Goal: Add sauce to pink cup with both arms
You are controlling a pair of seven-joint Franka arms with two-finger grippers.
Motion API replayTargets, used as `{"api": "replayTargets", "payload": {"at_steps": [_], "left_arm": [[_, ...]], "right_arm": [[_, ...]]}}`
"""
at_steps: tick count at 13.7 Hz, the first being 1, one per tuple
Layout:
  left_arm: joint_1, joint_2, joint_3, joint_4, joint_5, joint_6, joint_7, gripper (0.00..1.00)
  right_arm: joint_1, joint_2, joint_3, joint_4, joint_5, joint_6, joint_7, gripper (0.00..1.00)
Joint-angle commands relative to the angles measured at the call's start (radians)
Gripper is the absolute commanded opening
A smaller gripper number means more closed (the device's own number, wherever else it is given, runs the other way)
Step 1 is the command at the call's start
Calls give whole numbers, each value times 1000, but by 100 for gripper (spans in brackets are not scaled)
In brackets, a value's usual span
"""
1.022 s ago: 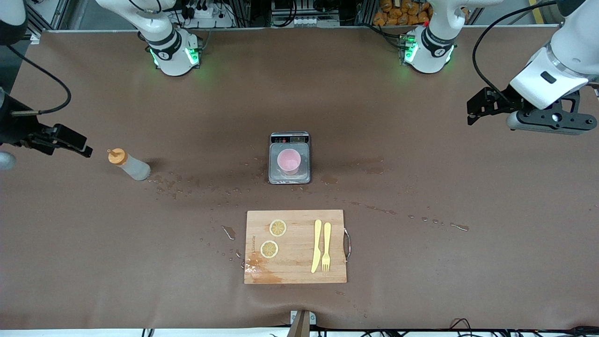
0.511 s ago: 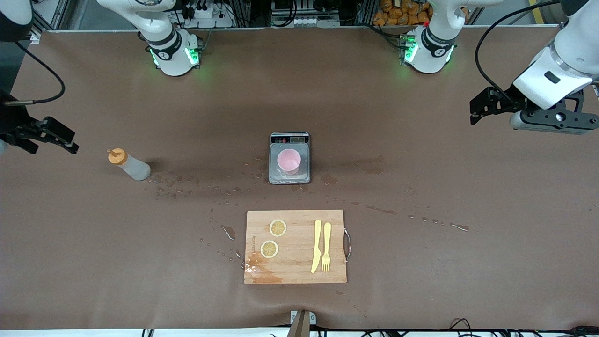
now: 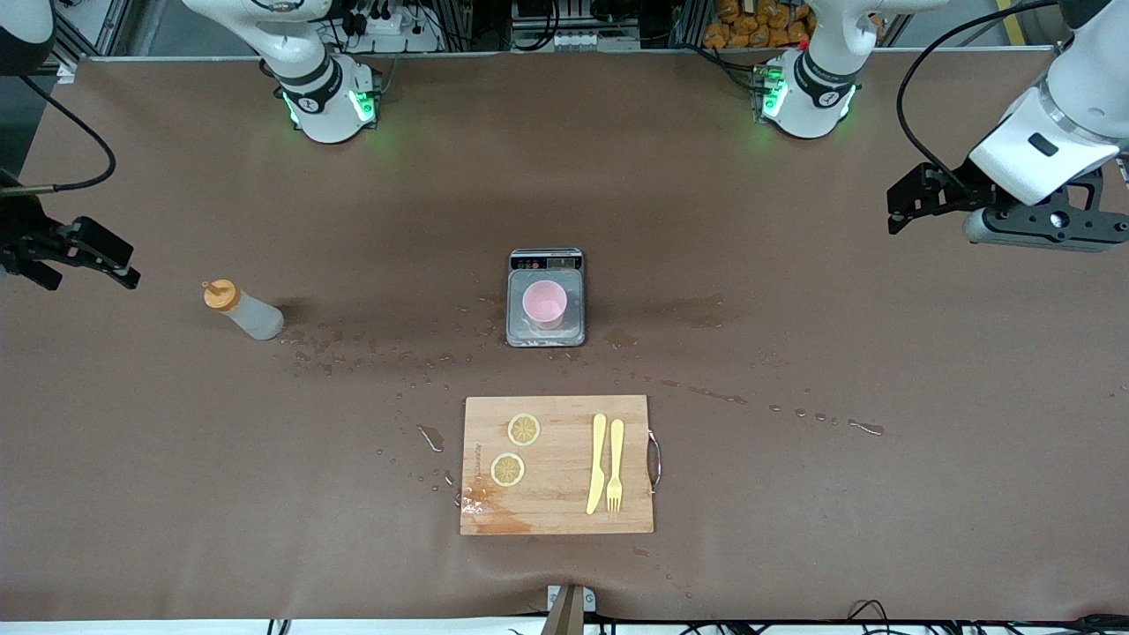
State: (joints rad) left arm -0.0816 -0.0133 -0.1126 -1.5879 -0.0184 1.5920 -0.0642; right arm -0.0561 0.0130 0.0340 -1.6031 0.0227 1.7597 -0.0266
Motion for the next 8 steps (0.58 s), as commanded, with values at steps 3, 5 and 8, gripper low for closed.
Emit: {"api": "replayTargets", "payload": {"at_steps": [3,5,8], "left_arm": [[3,-5,-6,11,20,-20,-3,100],[3,-5,-6,11,21,-20,-3,100],[3,-5,-6,11,20,-20,-3,100]], "right_arm": [[15,-7,6,9,-33,-3,-1,100],[13,-7,4,8,-33,-8,-6,100],[18,-7,4,8,-37,-6,-7,100]]}}
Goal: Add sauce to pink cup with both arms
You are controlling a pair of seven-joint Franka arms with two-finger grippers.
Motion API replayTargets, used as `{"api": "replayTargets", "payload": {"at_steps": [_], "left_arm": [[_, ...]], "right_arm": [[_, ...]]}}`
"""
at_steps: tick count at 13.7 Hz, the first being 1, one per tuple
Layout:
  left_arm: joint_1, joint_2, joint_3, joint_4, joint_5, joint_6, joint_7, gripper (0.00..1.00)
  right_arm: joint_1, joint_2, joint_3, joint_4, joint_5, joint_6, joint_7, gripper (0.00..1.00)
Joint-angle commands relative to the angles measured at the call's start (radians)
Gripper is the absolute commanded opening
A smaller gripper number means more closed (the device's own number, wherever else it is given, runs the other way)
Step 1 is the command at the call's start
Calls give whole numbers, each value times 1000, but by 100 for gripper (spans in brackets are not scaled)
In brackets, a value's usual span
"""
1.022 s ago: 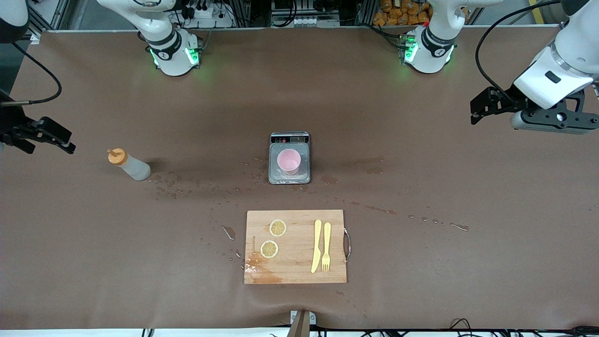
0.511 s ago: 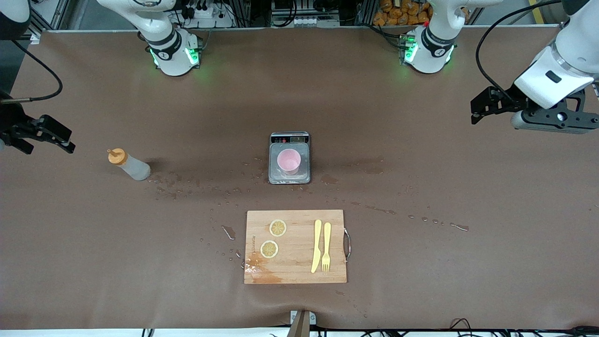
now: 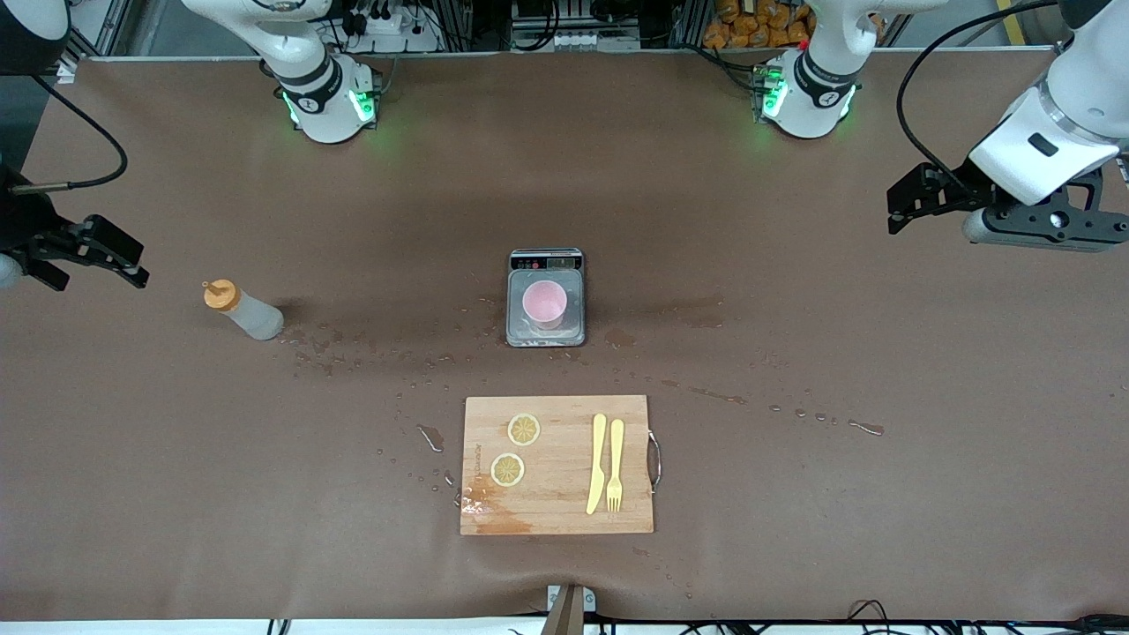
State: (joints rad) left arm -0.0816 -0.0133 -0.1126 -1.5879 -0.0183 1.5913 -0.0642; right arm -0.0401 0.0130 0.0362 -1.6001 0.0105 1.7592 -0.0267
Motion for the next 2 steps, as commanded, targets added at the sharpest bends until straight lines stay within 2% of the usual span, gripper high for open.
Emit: {"api": "replayTargets", "payload": {"at_steps": [1,2], "left_arm": [[3,-4,-6,11,21,-19,-3,100],[3,-4,-6,11,20,-19,-3,100]], "right_arm": [[0,-7,2,5,-24,-6,-7,100],[-3,-7,2,5,-26,-6,-7,100]]}}
